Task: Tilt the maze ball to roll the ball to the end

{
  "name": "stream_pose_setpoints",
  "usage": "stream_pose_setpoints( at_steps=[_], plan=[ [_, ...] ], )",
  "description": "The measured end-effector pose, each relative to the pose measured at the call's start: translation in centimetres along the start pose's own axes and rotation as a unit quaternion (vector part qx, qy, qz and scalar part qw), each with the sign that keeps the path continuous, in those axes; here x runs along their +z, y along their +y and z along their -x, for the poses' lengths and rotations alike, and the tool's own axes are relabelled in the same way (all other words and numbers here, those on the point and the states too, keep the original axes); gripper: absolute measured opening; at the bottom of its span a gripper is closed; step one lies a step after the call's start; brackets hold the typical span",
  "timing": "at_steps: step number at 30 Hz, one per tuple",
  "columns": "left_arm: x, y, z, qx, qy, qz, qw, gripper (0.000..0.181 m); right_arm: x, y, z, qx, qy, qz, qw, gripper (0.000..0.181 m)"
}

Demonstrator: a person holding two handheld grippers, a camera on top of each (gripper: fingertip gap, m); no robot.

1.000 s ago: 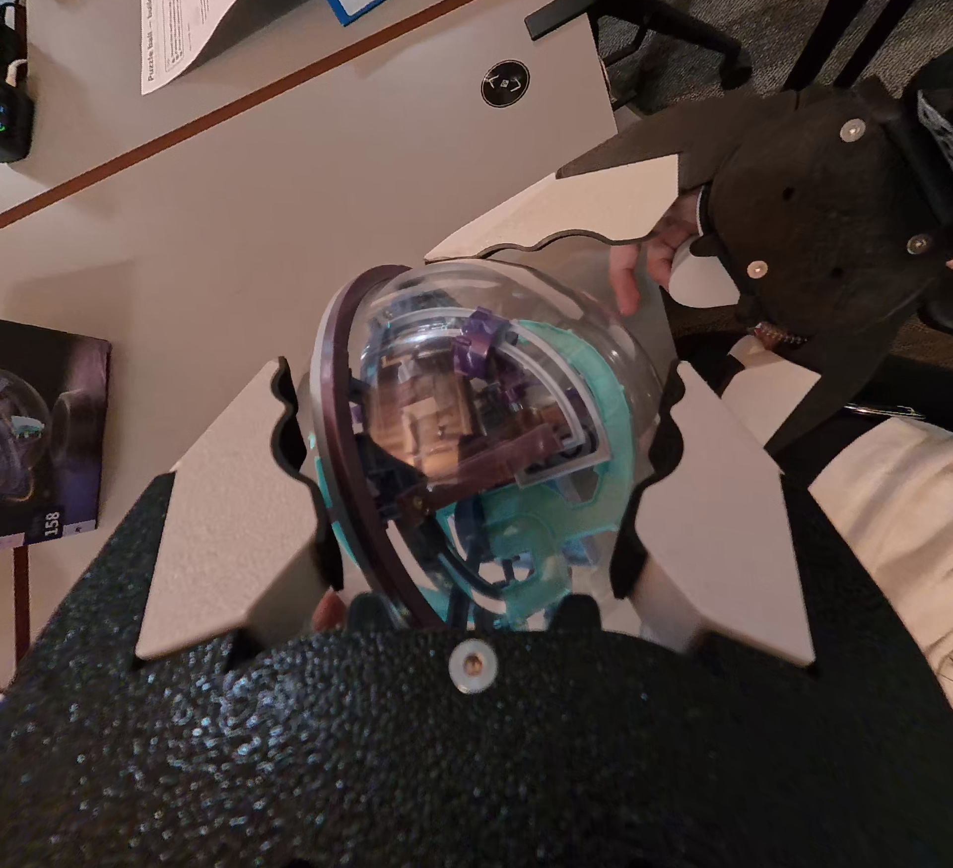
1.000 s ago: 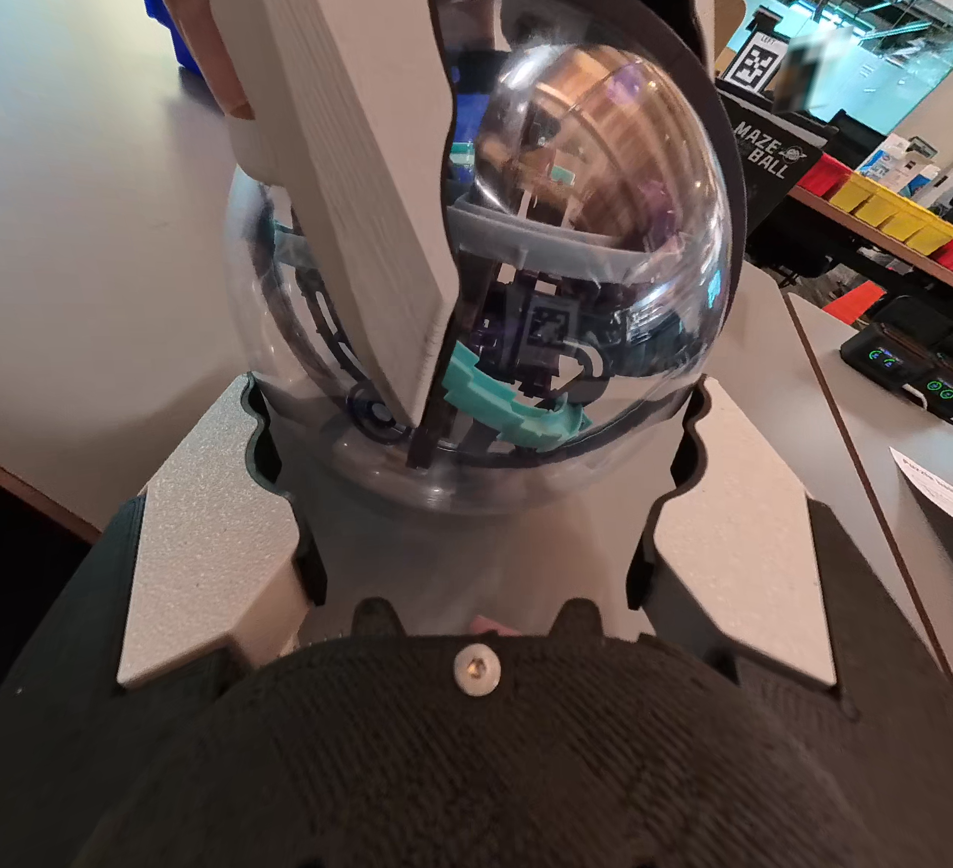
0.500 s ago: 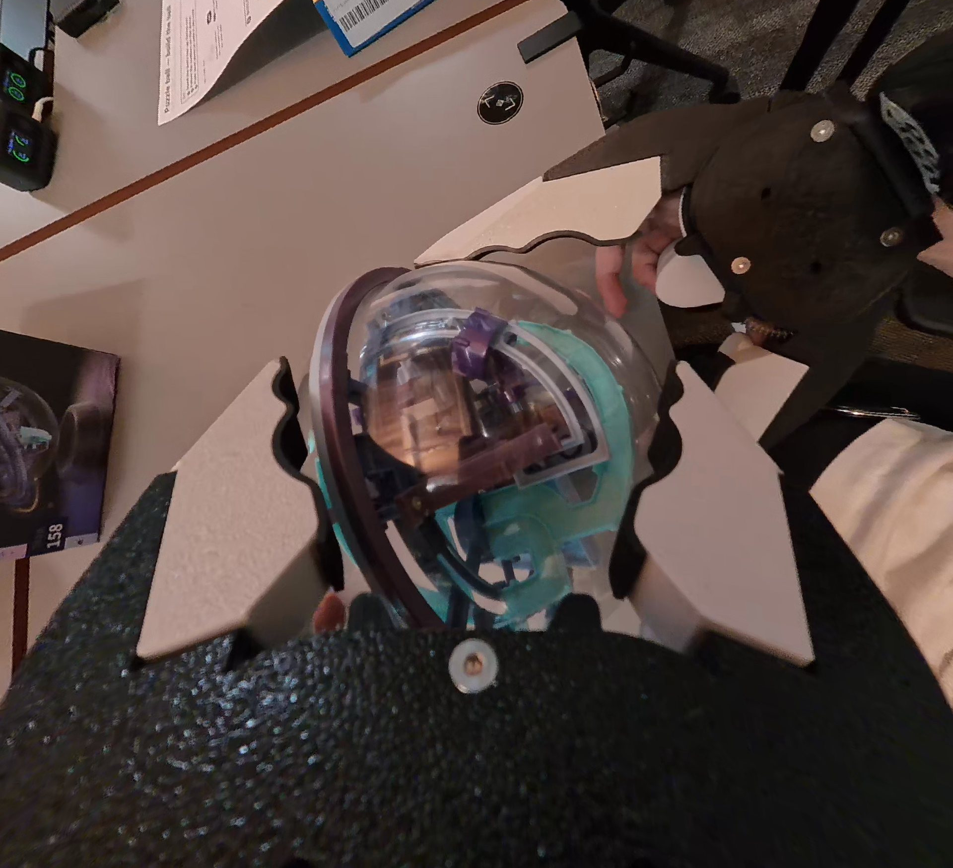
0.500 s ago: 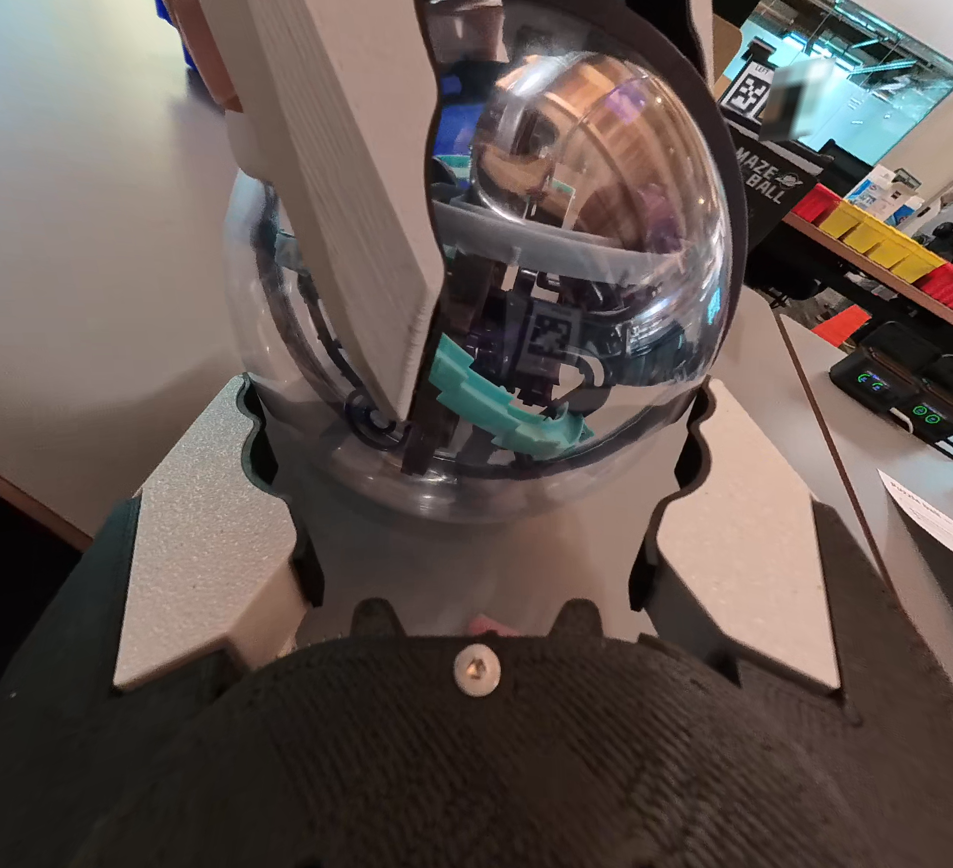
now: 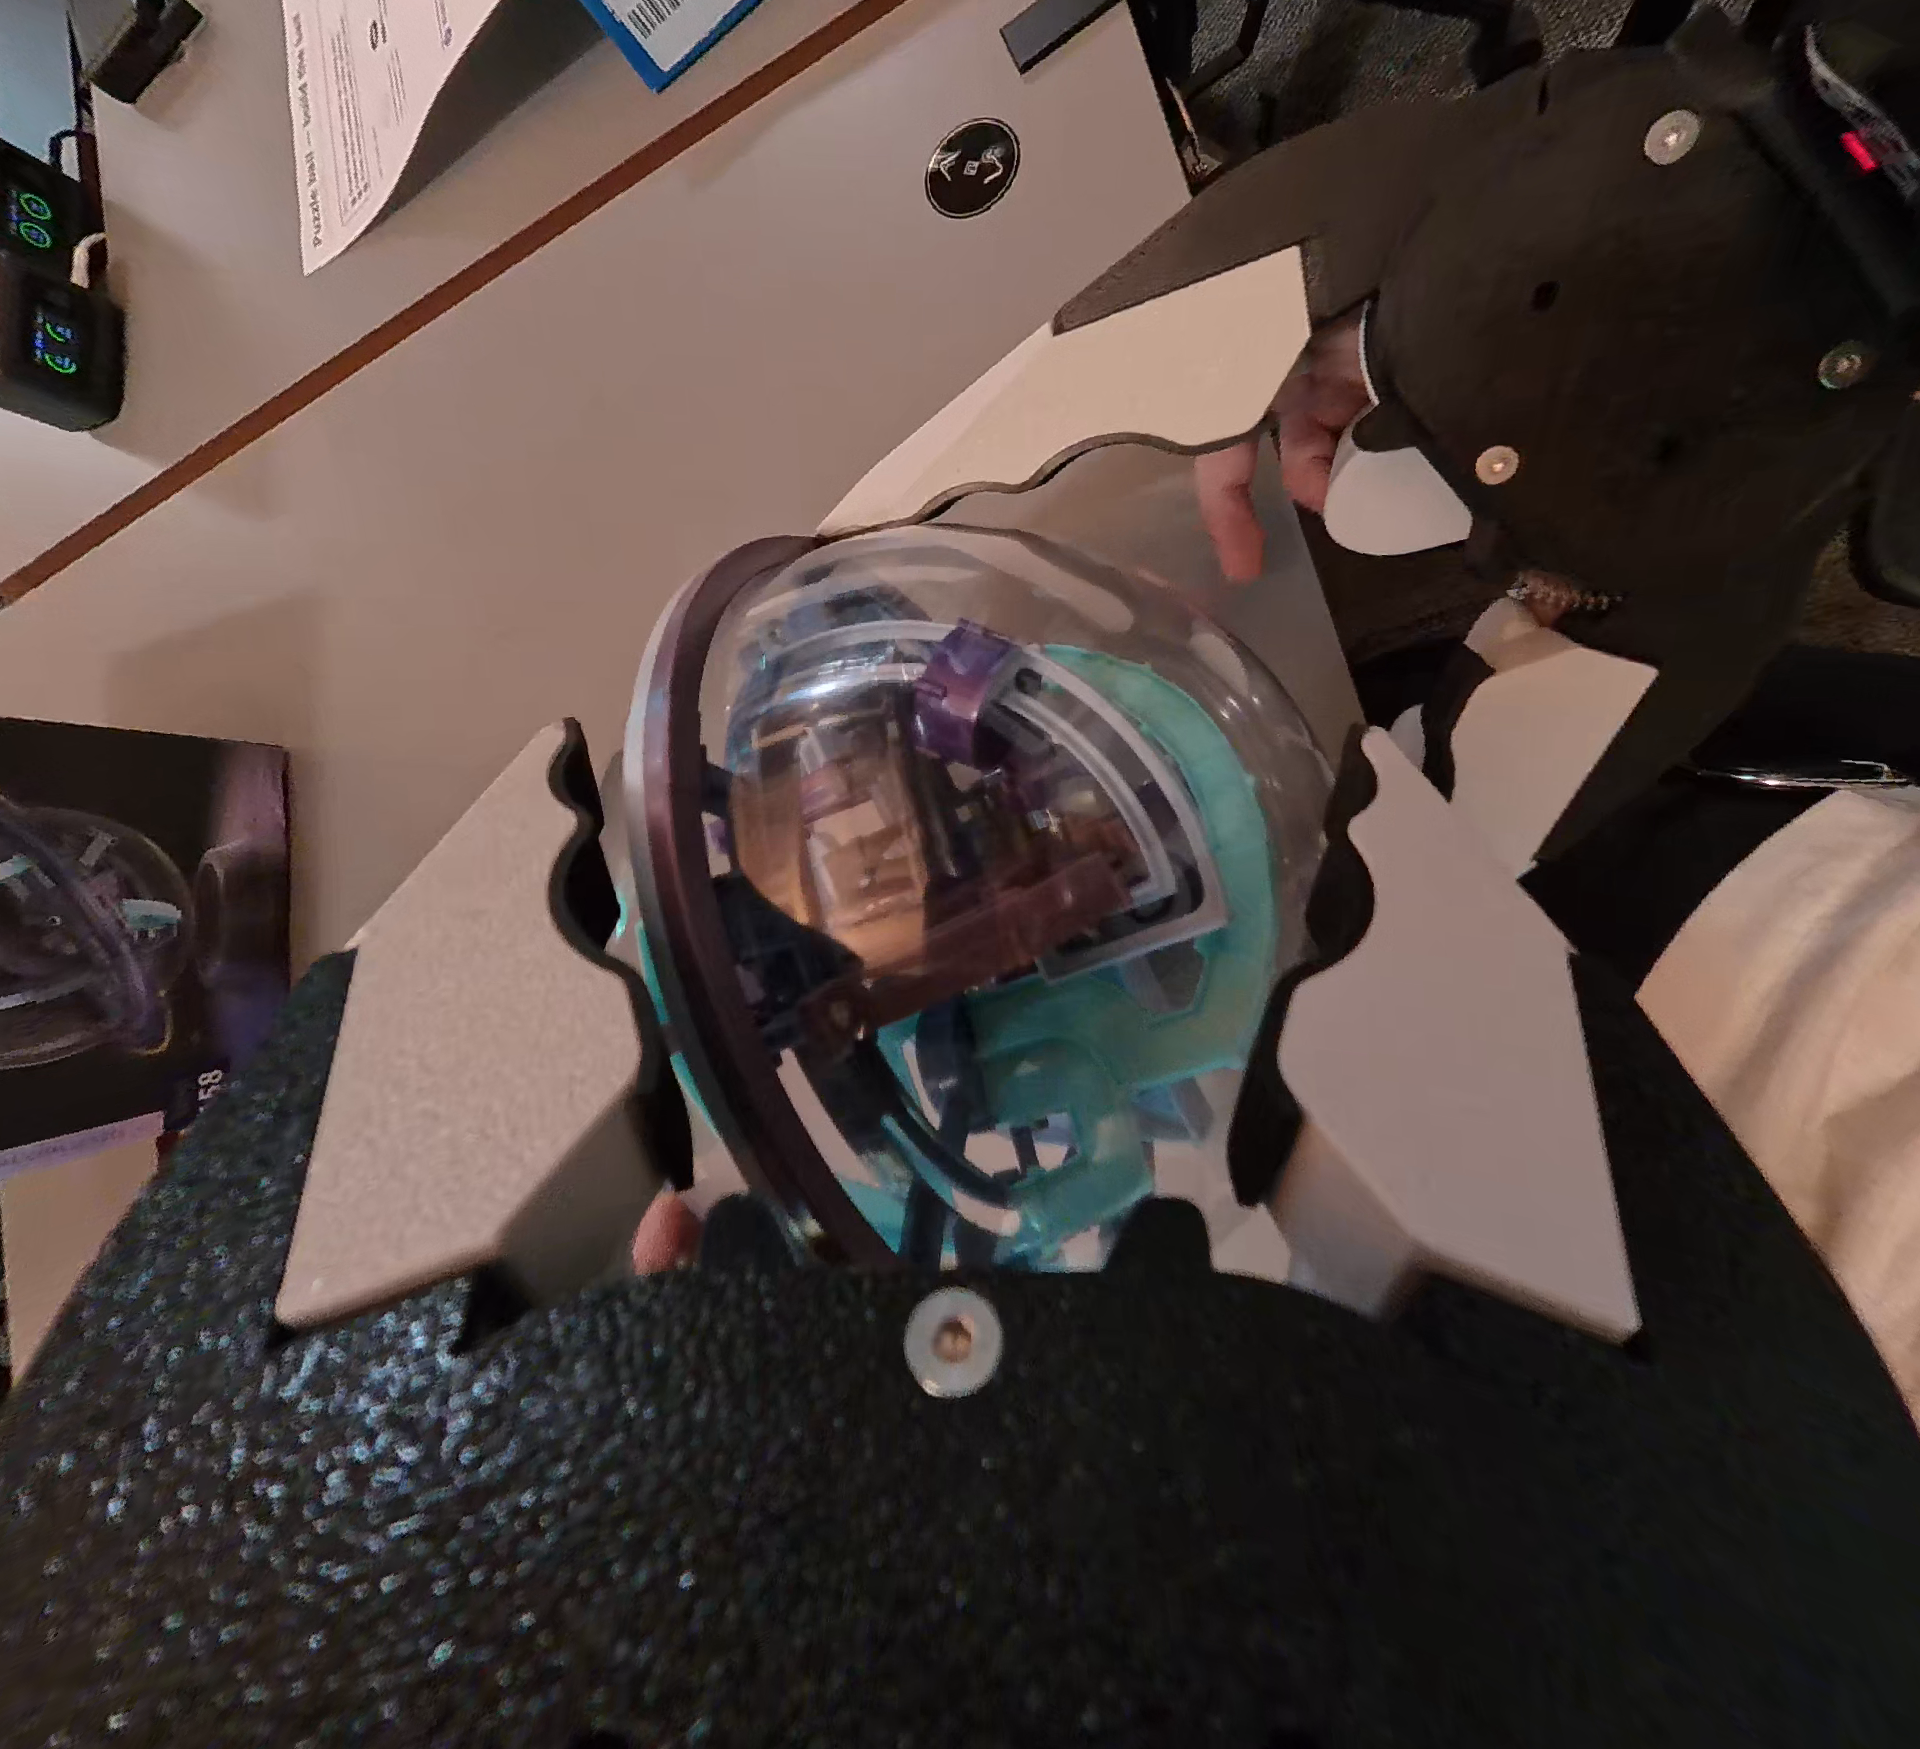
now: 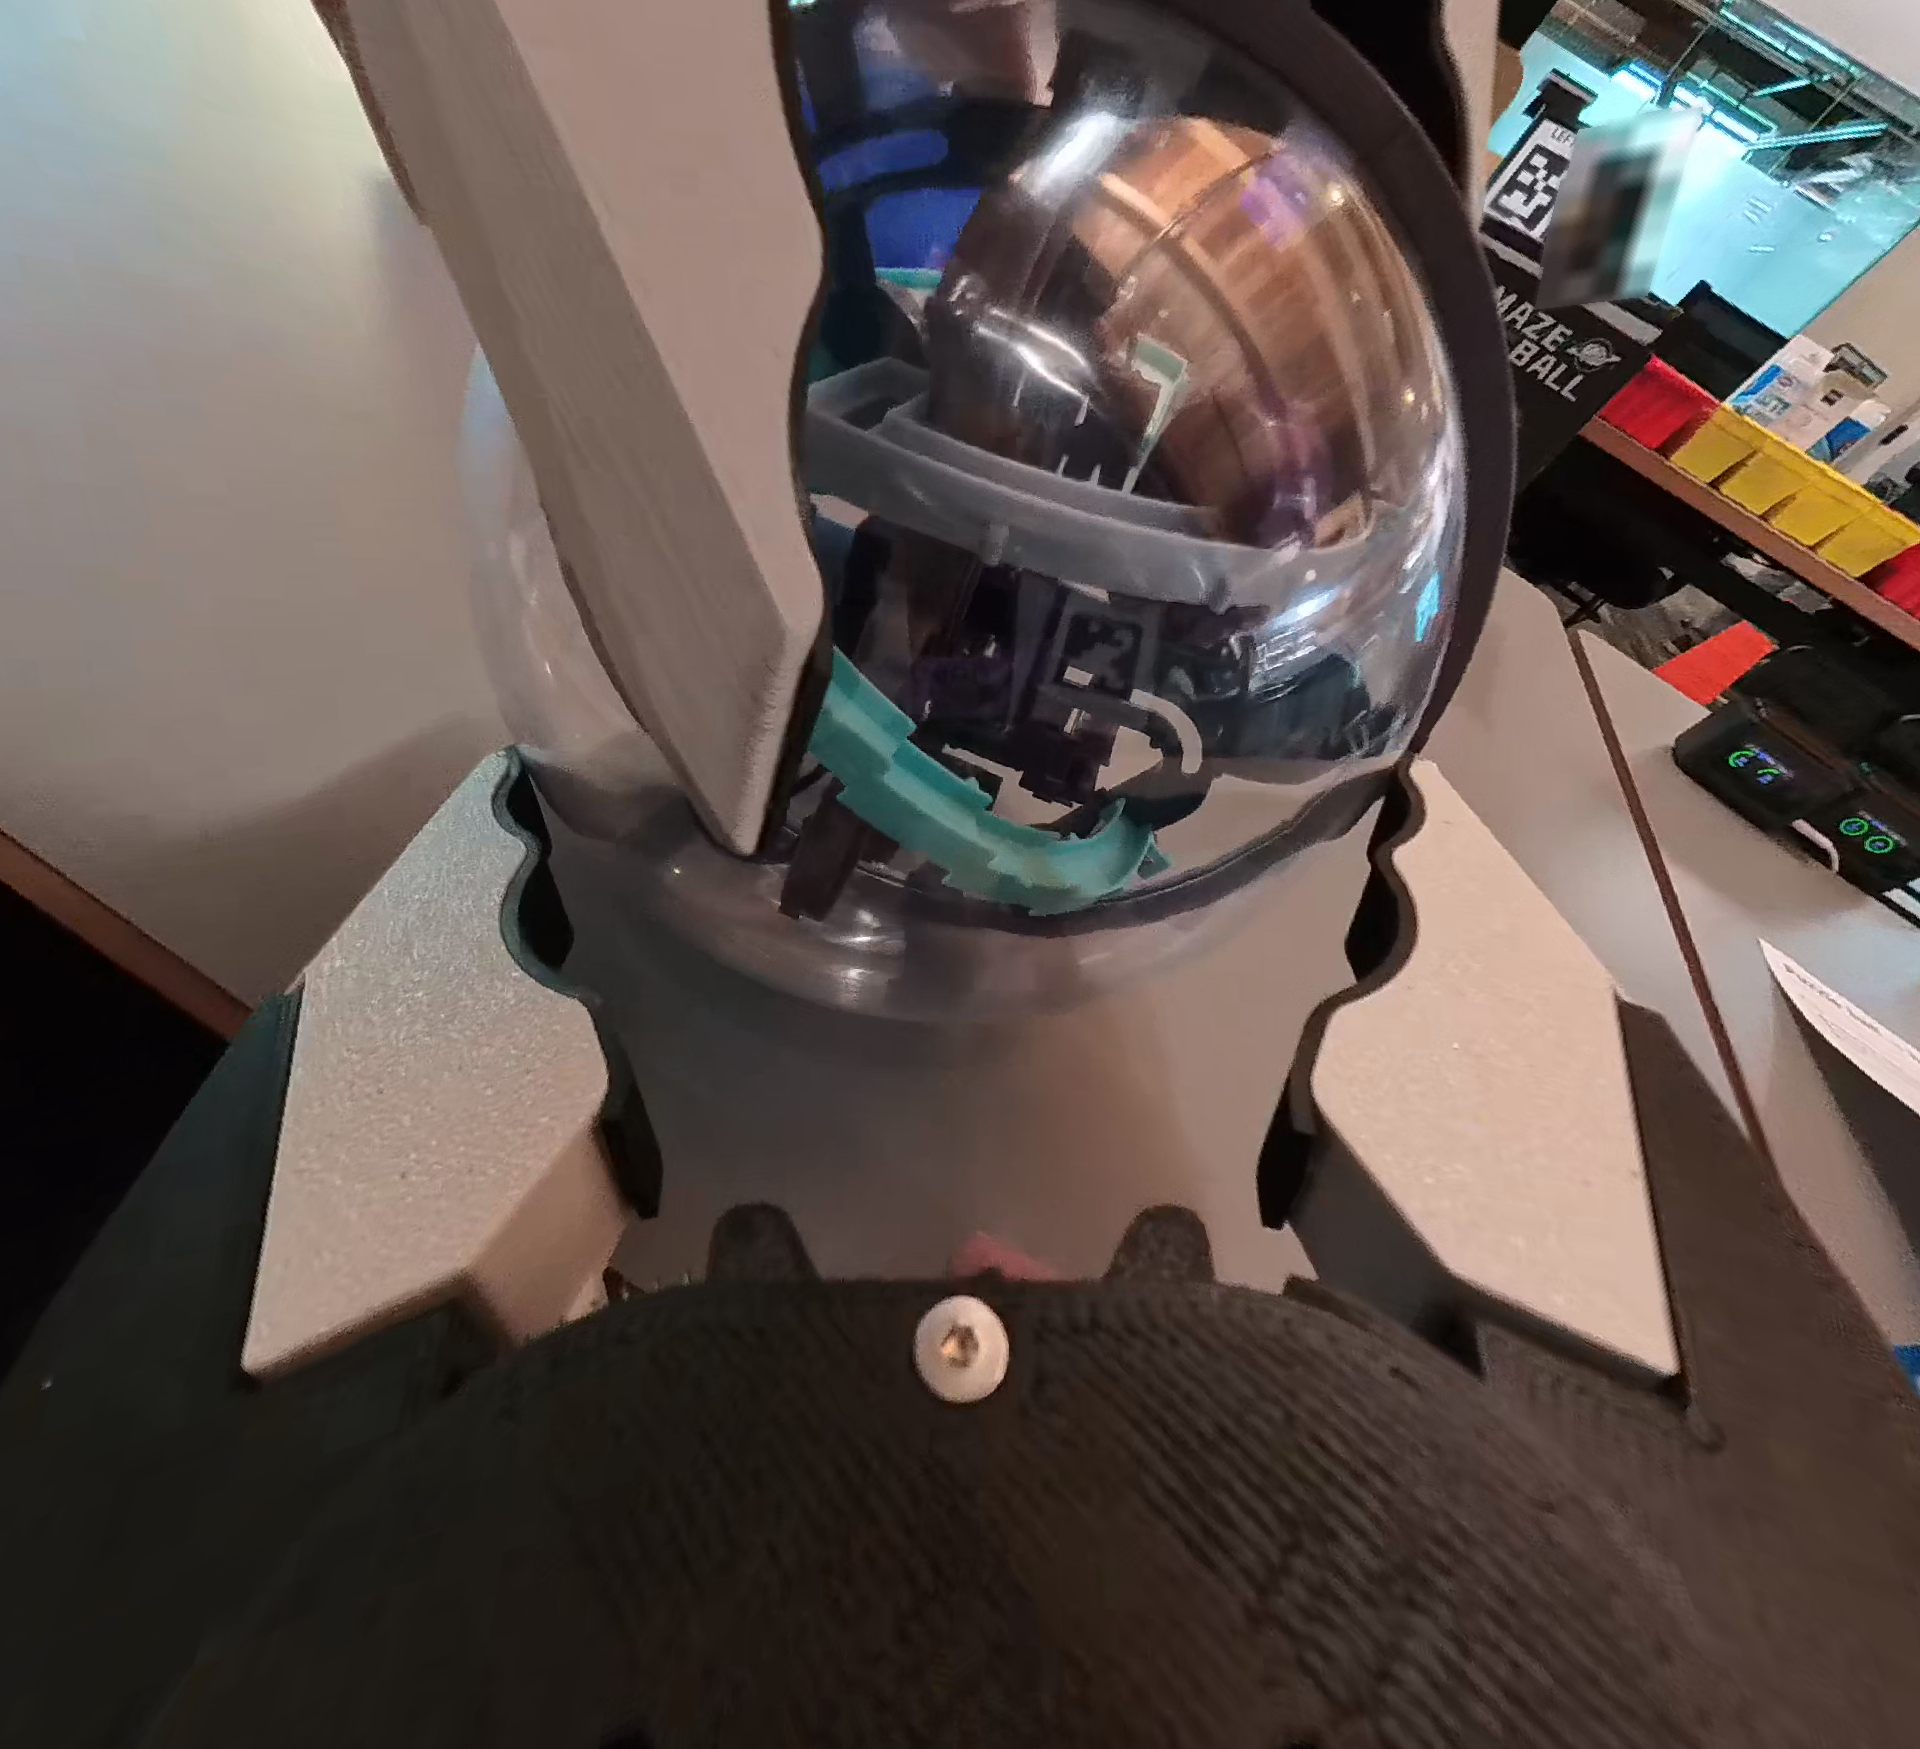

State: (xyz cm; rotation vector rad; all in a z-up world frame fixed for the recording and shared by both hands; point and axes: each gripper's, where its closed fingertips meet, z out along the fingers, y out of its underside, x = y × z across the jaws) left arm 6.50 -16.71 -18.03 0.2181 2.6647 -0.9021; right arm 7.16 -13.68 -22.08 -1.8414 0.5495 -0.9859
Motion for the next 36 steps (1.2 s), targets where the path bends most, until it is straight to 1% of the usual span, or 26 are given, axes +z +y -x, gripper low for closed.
stream_pose_setpoints(
  at_steps=[8,13,19,25,30,34,36],
  plan=[
    [0.2,-0.2,-0.4,0.011,-0.012,0.011,1.0,0.134,-0.4,0.7,-0.1,-0.029,0.003,0.029,0.999,0.15],
    [-0.2,0.0,-0.4,0.013,-0.009,-0.006,1.0,0.134,-0.4,0.3,0.0,-0.031,0.001,0.017,0.999,0.149],
    [-0.7,0.2,-0.6,0.028,-0.004,-0.032,0.999,0.134,-1.1,-1.3,0.1,-0.032,-0.011,-0.016,0.999,0.145],
    [-0.9,0.3,-1.1,0.051,-0.006,-0.045,0.998,0.134,-2.2,-1.6,-0.5,-0.05,-0.002,-0.008,0.999,0.149],
    [-0.9,0.2,-1.2,0.067,0.007,-0.048,0.997,0.134,-2.3,-1.3,-0.7,-0.047,-0.001,-0.003,0.999,0.149],
    [-0.7,0.0,-1.6,0.089,0.019,-0.046,0.995,0.134,-3.9,0.1,-2.0,-0.051,0.016,0.039,0.998,0.144],
    [-0.7,0.0,-1.7,0.099,0.023,-0.047,0.994,0.134,-4.7,-0.3,-2.6,-0.035,0.025,0.021,0.999,0.144]
  ],
)
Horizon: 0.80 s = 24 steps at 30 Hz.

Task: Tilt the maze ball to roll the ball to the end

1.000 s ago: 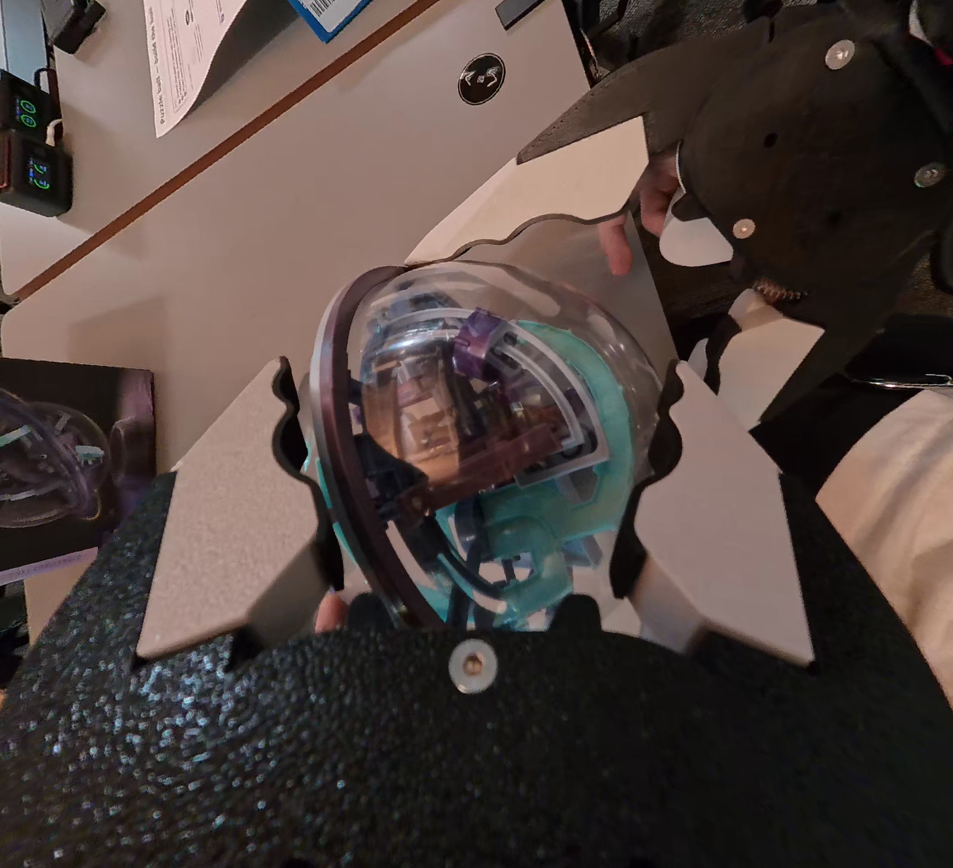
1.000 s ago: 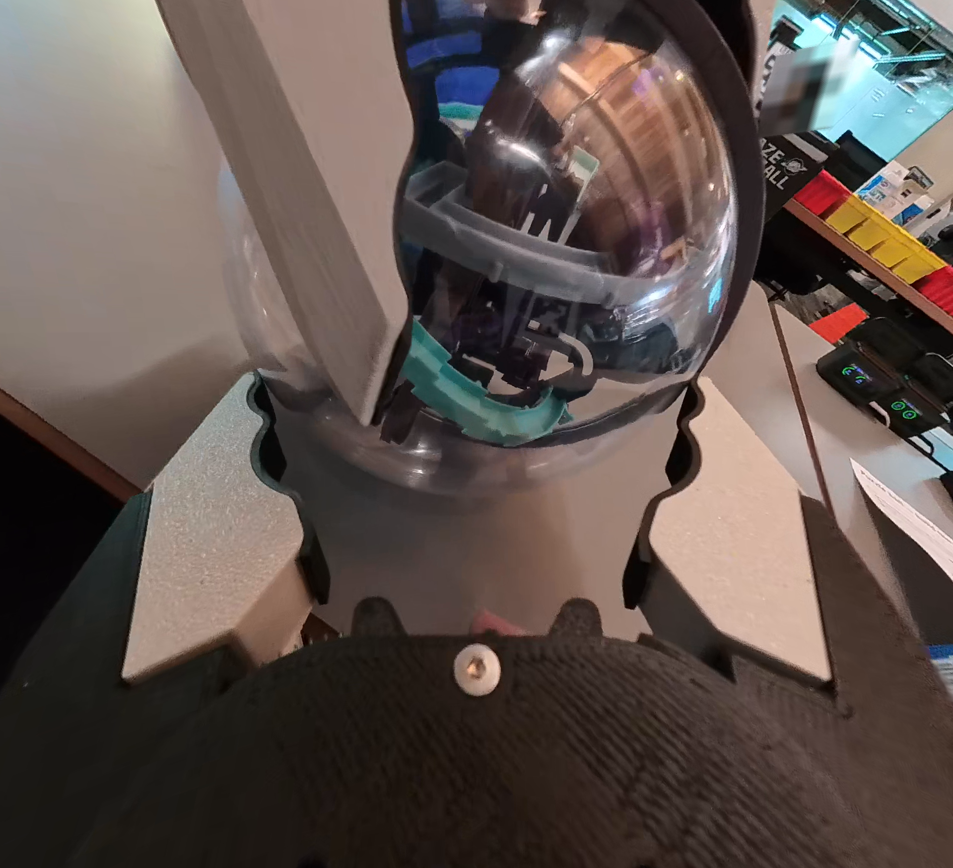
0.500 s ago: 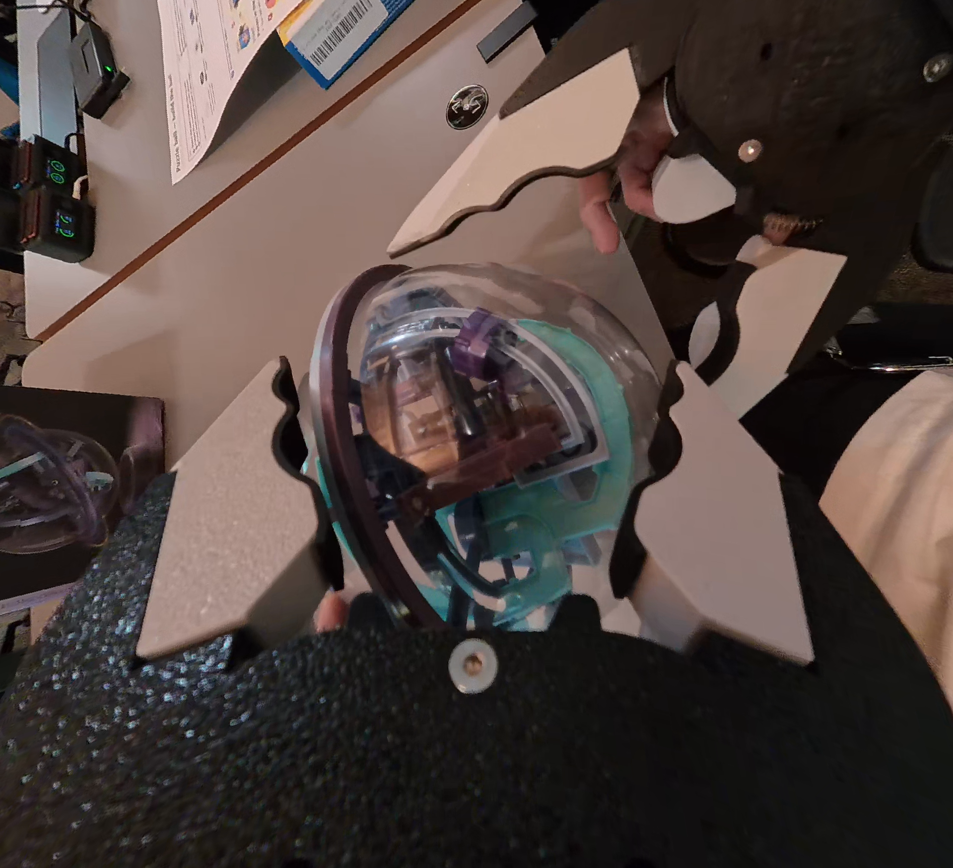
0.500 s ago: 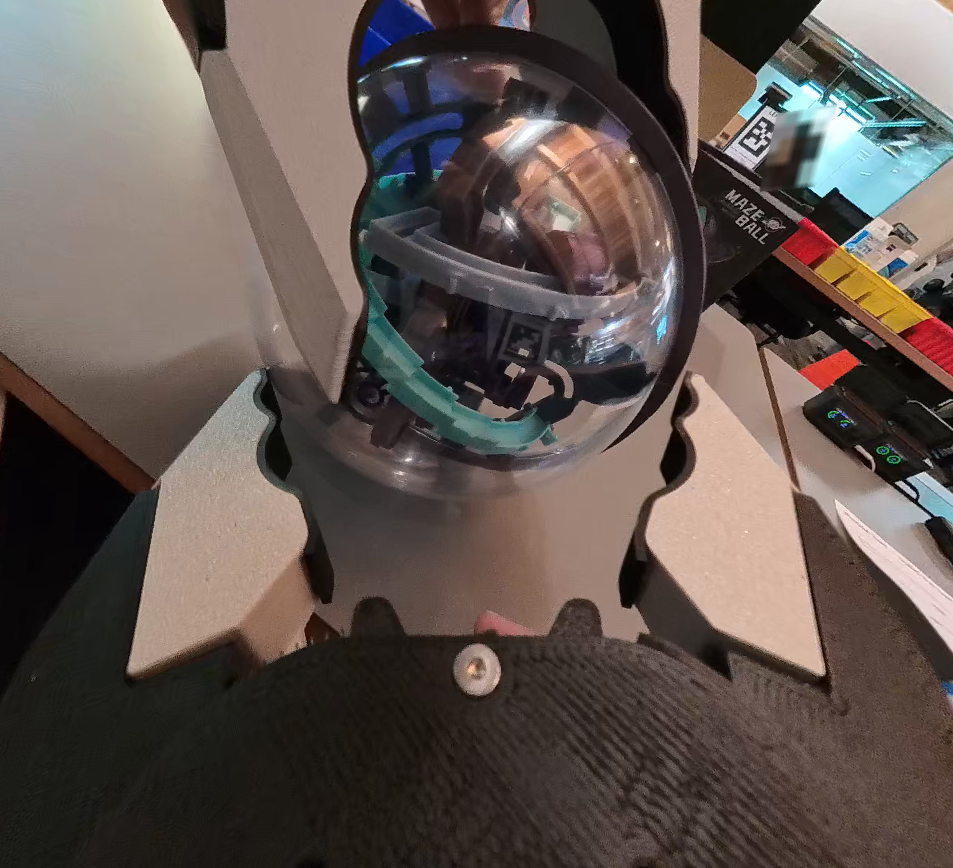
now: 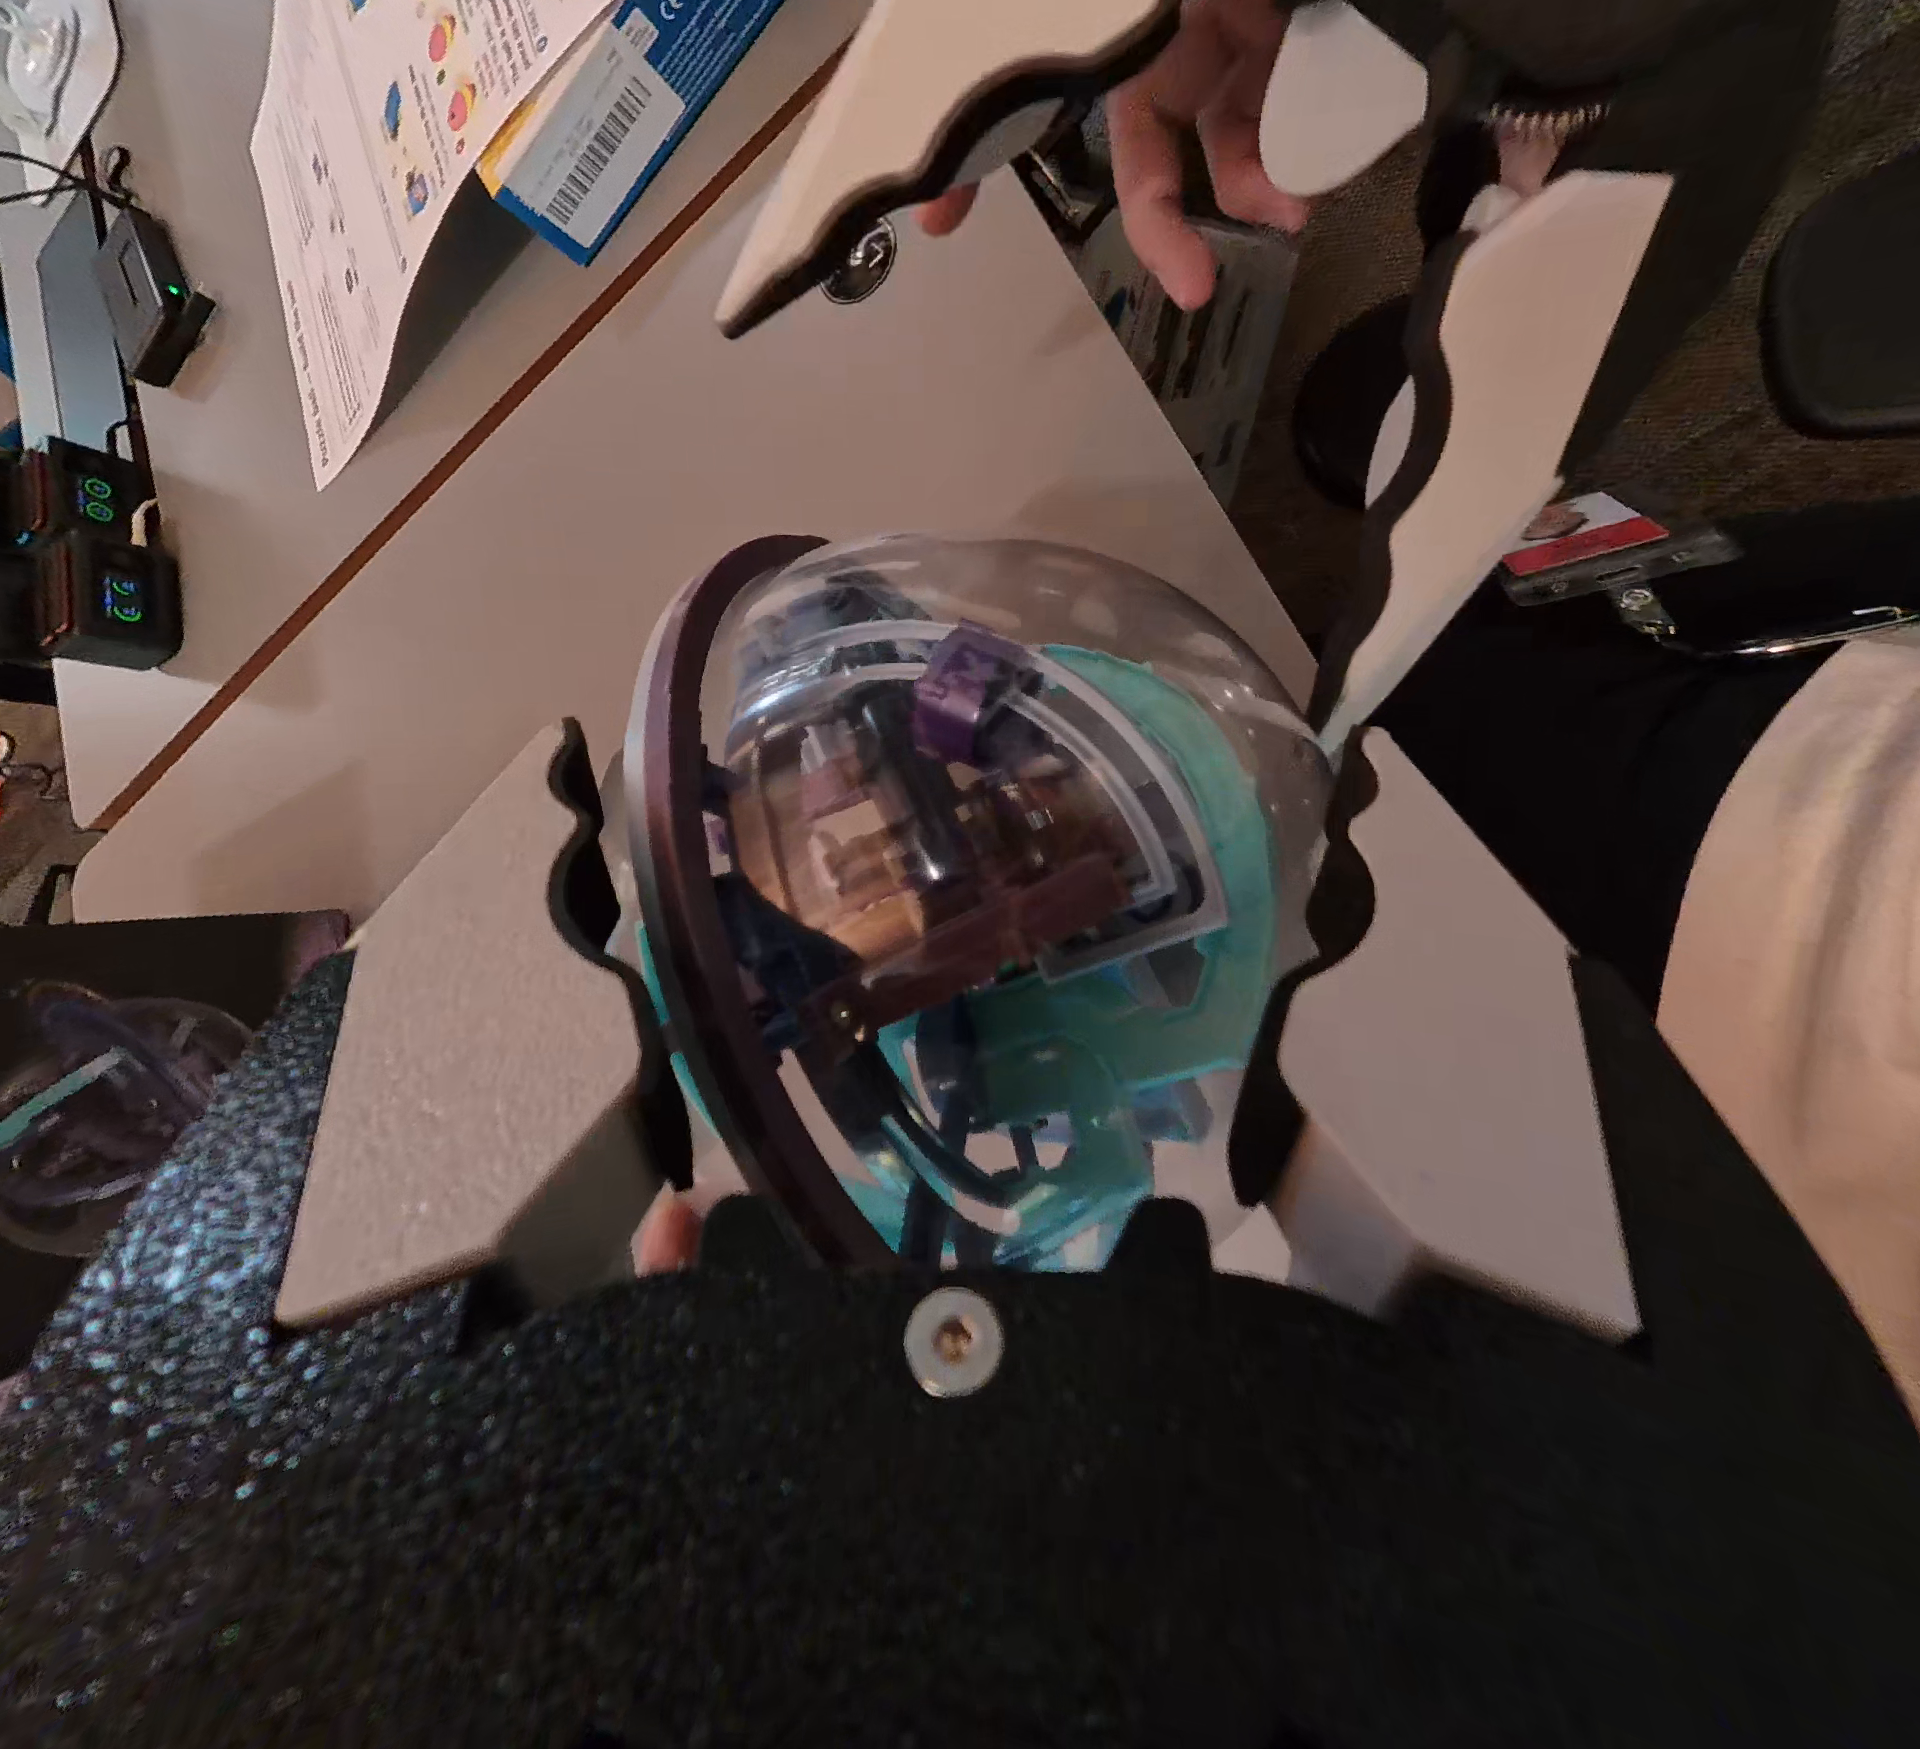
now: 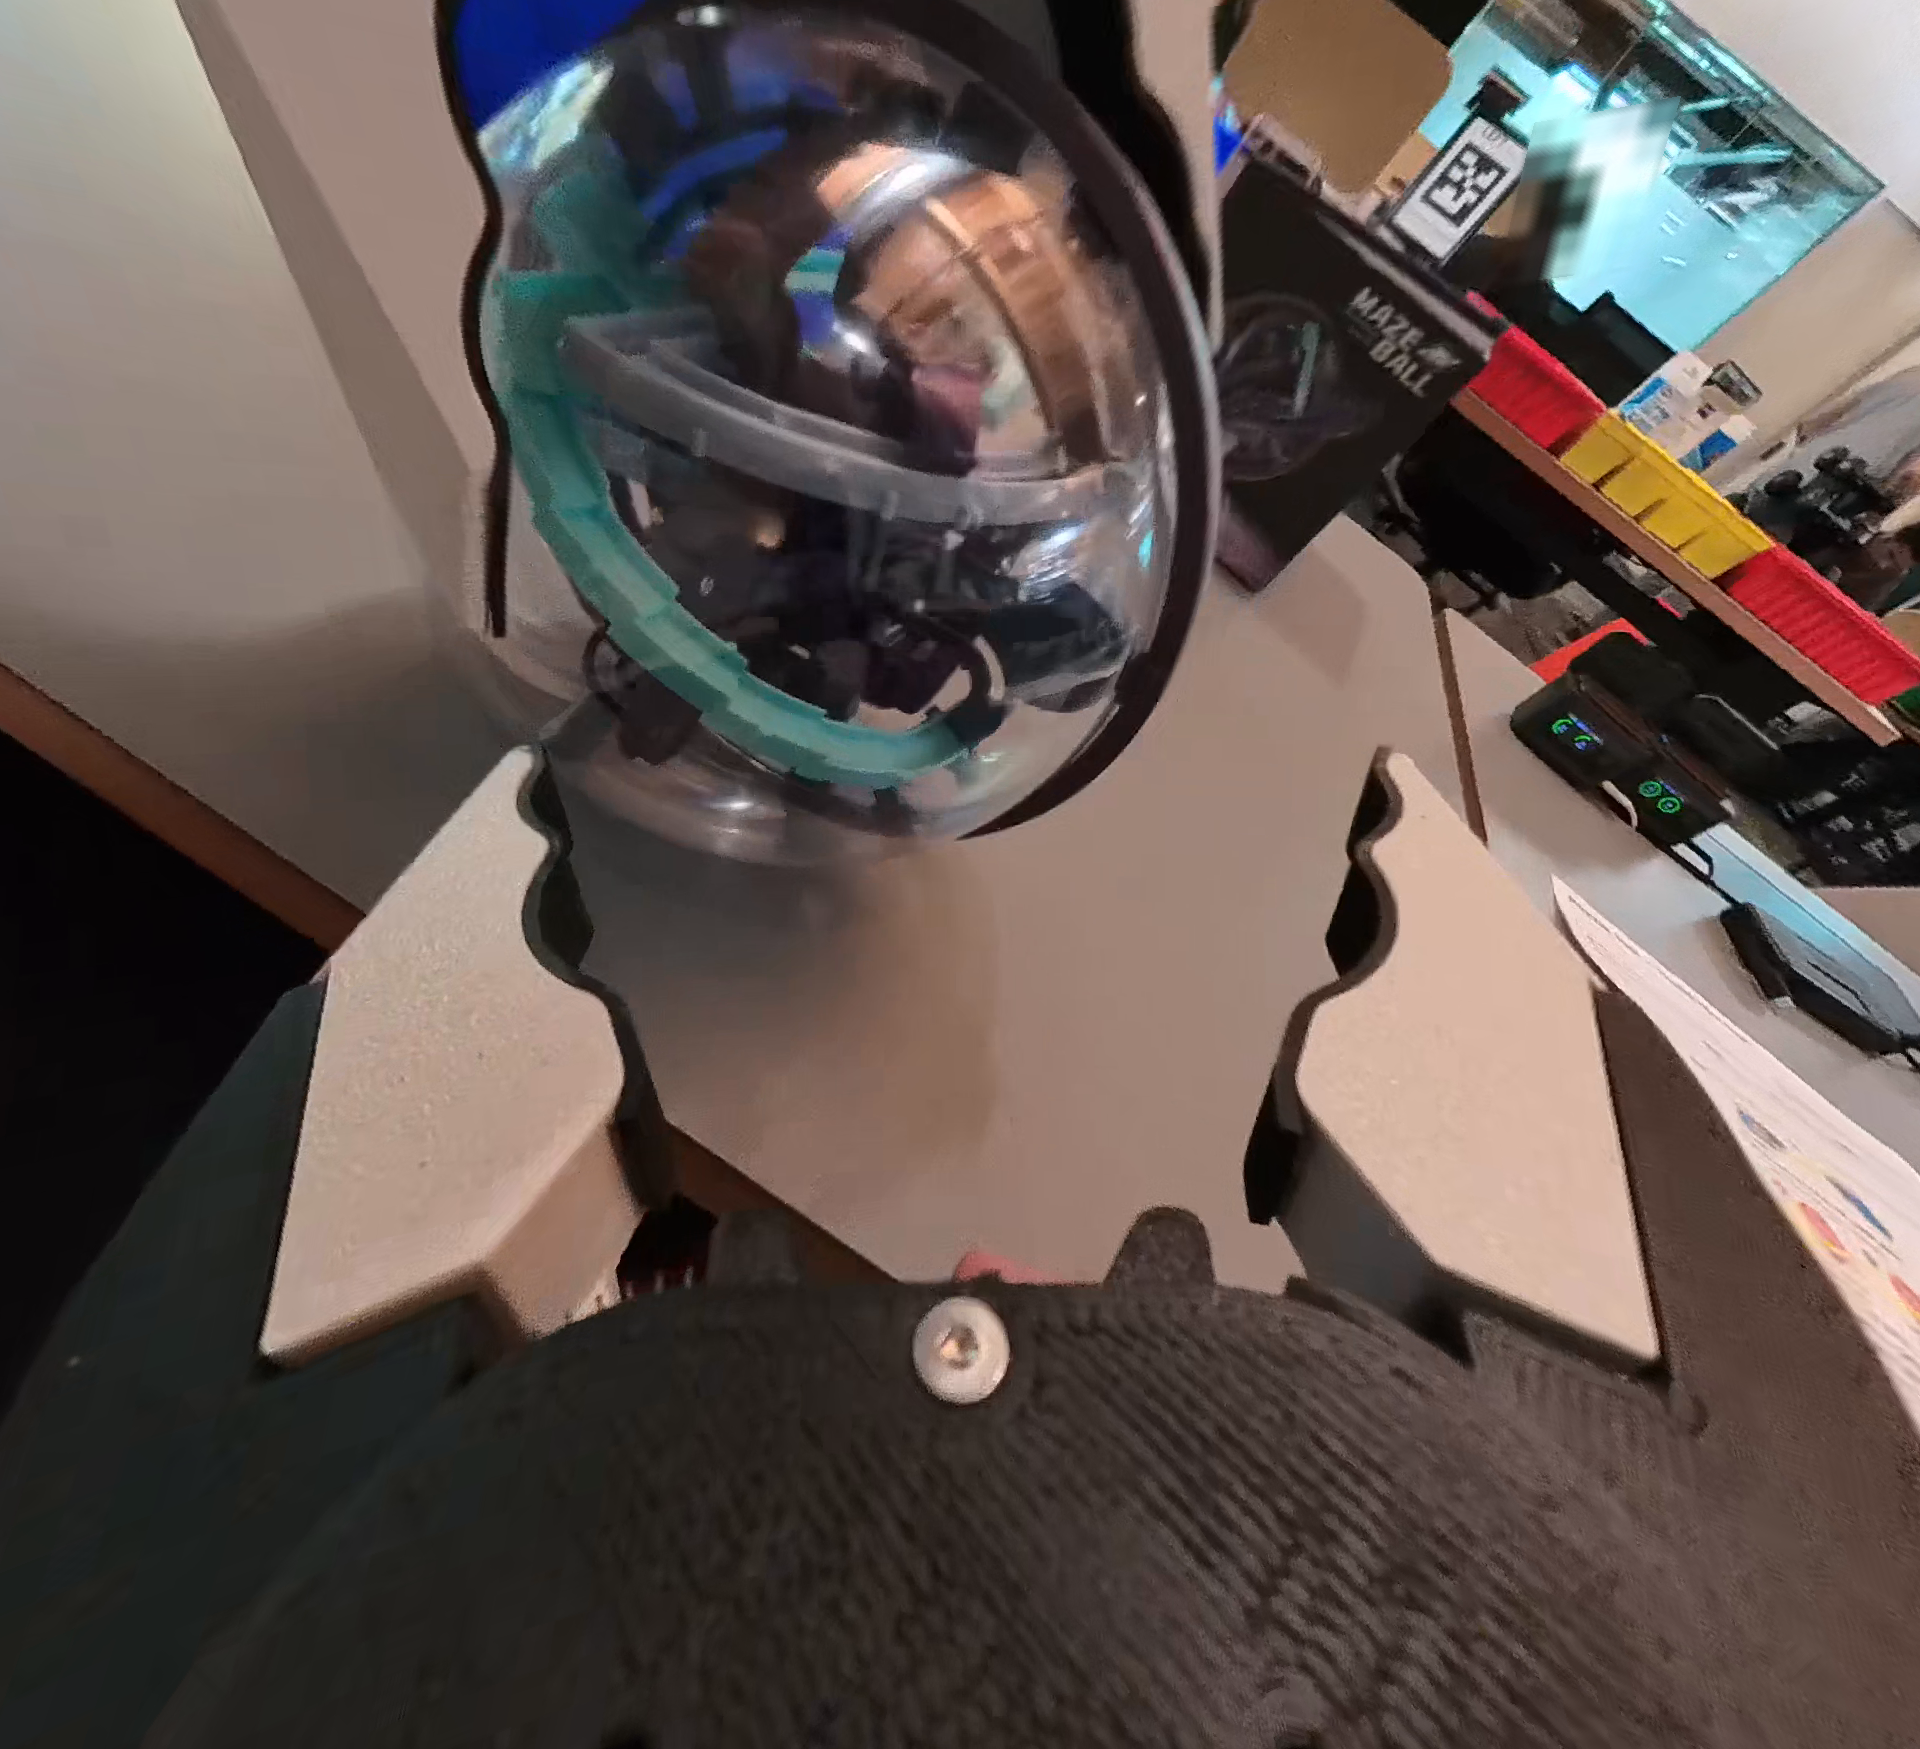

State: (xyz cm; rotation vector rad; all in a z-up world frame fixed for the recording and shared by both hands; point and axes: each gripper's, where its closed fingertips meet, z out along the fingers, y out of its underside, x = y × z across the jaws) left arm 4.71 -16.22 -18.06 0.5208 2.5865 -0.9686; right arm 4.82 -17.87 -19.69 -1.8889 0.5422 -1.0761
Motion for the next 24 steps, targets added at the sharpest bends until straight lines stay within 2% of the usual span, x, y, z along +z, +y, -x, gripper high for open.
stream_pose_setpoints(
  at_steps=[3,11,14,18,21,24],
  plan=[
    [-0.1,0.0,-0.2,0.019,0.014,-0.011,1.0,0.134,0.1,-0.3,0.1,0.016,-0.004,-0.018,1.0,0.148],
    [-0.5,0.1,-0.6,0.071,0.067,-0.045,0.994,0.134,3.2,-1.1,2.5,-0.018,-0.038,-0.027,0.999,0.151],
    [-0.4,-0.1,-0.7,0.081,0.073,-0.048,0.993,0.134,4.0,-1.1,2.8,-0.02,-0.034,-0.028,0.999,0.157],
    [-0.2,-0.2,-0.3,0.05,0.064,-0.062,0.995,0.138,4.1,-1.2,2.6,-0.006,-0.028,-0.038,0.999,0.158],
    [-0.1,-0.7,0.5,-0.01,0.052,-0.091,0.994,0.144,4.0,-1.3,2.6,-0.011,-0.025,-0.039,0.999,0.152],
    [-0.1,-0.3,1.1,-0.071,0.06,-0.102,0.99,0.142,3.9,-1.3,2.6,-0.014,-0.024,-0.036,0.999,0.151]
  ],
)
